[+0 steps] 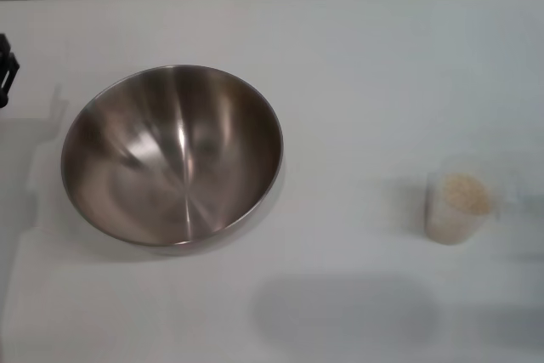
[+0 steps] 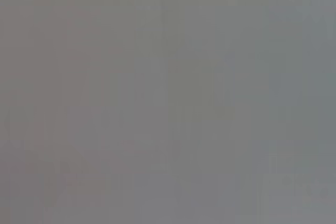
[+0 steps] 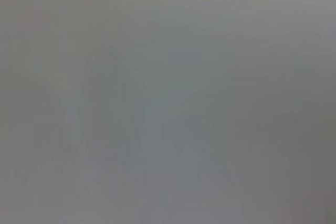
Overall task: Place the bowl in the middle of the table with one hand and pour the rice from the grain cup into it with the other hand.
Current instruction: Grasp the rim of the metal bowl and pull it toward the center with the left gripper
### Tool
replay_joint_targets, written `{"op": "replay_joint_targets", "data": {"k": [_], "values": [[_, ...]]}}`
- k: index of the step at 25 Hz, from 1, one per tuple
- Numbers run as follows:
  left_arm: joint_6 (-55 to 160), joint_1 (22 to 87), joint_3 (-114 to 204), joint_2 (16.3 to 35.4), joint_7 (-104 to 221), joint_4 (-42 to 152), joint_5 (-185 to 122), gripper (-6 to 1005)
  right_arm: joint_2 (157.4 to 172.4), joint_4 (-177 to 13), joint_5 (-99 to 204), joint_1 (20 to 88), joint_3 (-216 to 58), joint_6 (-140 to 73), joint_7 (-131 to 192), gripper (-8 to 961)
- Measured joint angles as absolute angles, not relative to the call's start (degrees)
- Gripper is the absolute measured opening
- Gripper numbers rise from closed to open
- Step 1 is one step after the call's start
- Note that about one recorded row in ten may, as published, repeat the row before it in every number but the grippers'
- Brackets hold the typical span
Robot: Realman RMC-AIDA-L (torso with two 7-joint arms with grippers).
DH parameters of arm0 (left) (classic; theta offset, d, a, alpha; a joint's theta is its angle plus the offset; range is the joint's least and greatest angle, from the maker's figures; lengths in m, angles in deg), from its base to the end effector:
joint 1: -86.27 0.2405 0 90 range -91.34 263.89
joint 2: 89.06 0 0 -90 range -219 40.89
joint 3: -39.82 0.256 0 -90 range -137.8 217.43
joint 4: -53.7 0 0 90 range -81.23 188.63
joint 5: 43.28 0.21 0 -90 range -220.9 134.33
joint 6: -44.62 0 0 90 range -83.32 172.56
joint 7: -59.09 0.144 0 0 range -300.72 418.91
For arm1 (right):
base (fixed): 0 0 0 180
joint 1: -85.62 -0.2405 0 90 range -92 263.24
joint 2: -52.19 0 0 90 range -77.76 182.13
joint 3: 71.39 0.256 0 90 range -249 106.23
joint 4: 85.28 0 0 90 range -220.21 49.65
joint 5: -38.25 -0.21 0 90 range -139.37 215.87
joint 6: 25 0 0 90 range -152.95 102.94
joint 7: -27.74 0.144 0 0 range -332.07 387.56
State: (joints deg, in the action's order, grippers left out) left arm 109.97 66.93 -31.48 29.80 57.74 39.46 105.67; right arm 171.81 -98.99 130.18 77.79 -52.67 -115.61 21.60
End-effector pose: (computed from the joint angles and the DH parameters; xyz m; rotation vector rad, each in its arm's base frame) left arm -0.3465 0.3203 0.0107 -1.4819 -0.4718 -0.5950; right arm 0.3705 0.2061 0.0100 -1.2544 0.4304 0.5685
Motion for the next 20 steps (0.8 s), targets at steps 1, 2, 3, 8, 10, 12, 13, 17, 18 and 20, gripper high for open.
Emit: {"op": "replay_joint_targets", "data": {"k": [1, 2, 3, 8, 10, 12, 13, 17, 18, 20], "values": [[109.7, 67.0, -31.2, 29.6, 57.9, 38.3, 105.9, 799, 171.81, -99.0, 130.2, 77.7, -52.7, -115.5, 21.6, 841], [109.5, 66.9, -31.1, 29.46, 58.1, 37.7, 106.1, 799, 171.81, -99.0, 130.2, 77.7, -52.7, -115.3, 21.6, 841], [108.9, 66.5, -31.0, 29.19, 58.3, 36.9, 106.1, 799, 171.8, -99.0, 130.2, 77.6, -52.9, -115.2, 21.6, 841], [99.2, 66.8, -32.0, 27.58, 62.7, 25.6, 106.9, 800, 171.72, -98.9, 130.2, 77.5, -52.9, -115.2, 21.6, 841], [80.5, 68.9, -35.0, 25.63, 66.9, 10.1, 107.8, 800, 171.71, -98.9, 130.2, 77.5, -53.0, -115.1, 21.6, 840], [72.8, 69.6, -37.1, 25.31, 67.6, 4.4, 108.8, 800, 171.72, -98.9, 130.2, 77.5, -53.0, -115.1, 21.6, 840], [66.9, 70.1, -38.8, 25.15, 68.0, 0.3, 109.7, 800, 171.72, -98.9, 130.2, 77.5, -53.0, -115.0, 21.6, 840], [40.8, 70.8, -45.9, 25.2, 68.4, -16.5, 113.3, 800, 171.71, -99.0, 130.2, 77.5, -53.0, -115.0, 21.6, 840], [35.6, 70.7, -47.1, 25.24, 68.8, -19.5, 113.6, 800, 171.71, -99.0, 130.2, 77.5, -53.0, -115.0, 21.6, 840], [23.5, 70.5, -50.0, 25.71, 70.6, -26.4, 113.4, 799, 171.71, -99.0, 130.2, 77.5, -53.0, -115.0, 21.6, 841]]}}
